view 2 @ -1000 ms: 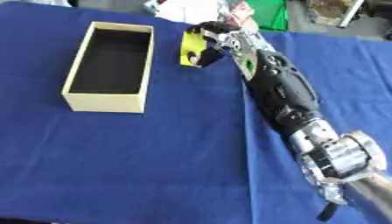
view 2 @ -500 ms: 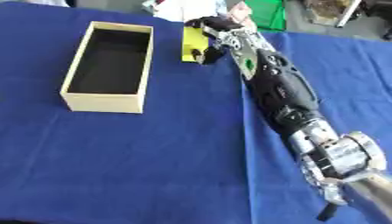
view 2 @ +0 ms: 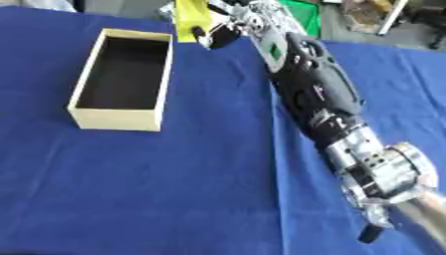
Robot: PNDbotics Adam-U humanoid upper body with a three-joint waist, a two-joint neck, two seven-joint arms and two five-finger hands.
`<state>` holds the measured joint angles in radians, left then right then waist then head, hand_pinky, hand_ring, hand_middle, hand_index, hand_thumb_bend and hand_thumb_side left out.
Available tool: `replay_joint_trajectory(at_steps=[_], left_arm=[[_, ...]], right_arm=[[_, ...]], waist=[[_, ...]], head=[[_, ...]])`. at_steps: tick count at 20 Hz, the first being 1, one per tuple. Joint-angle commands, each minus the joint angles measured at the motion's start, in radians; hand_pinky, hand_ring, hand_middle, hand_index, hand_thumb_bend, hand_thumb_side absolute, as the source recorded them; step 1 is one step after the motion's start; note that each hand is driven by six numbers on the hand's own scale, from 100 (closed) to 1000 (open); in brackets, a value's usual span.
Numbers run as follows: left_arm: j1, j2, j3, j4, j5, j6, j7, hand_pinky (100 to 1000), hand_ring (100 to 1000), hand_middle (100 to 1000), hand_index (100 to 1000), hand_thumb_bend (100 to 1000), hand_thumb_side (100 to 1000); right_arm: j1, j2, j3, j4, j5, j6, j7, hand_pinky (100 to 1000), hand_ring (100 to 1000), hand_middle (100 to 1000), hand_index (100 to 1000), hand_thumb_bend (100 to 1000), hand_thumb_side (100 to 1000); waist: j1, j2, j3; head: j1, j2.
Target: Pick up objects on the table and place them in the box.
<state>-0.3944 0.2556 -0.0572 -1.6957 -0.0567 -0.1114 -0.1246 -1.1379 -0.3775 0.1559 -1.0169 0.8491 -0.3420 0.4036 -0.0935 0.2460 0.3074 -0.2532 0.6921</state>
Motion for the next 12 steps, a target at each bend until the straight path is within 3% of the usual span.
replay_joint_trajectory(at_steps=[1,9,12], left_arm=[[-0.009,0.015,0.002,-0.013,0.006,0.002,0.005,718,1000,942,948,764,584],[-0.011,0.011,0.001,-0.013,0.015,0.005,0.016,717,1000,936,944,767,583],[-0.012,0.010,0.000,-0.013,0.018,0.007,0.020,717,1000,935,943,766,584]], right_arm=[[-0.033,0.007,0.036,-0.078,-0.033,-0.021,0.065,859,909,533,988,100,100],[-0.021,0.089,0.077,-0.052,-0.010,-0.018,0.150,858,916,554,992,100,102],[-0.013,0.118,0.082,-0.024,0.015,-0.017,0.157,861,922,640,994,100,124]], waist=[[0.009,-0.024,0.003],[0.012,-0.028,0.018],[0.012,-0.027,0.022]], head=[[-0.008,-0.002],[-0.020,-0.005],[-0.023,-0.006]])
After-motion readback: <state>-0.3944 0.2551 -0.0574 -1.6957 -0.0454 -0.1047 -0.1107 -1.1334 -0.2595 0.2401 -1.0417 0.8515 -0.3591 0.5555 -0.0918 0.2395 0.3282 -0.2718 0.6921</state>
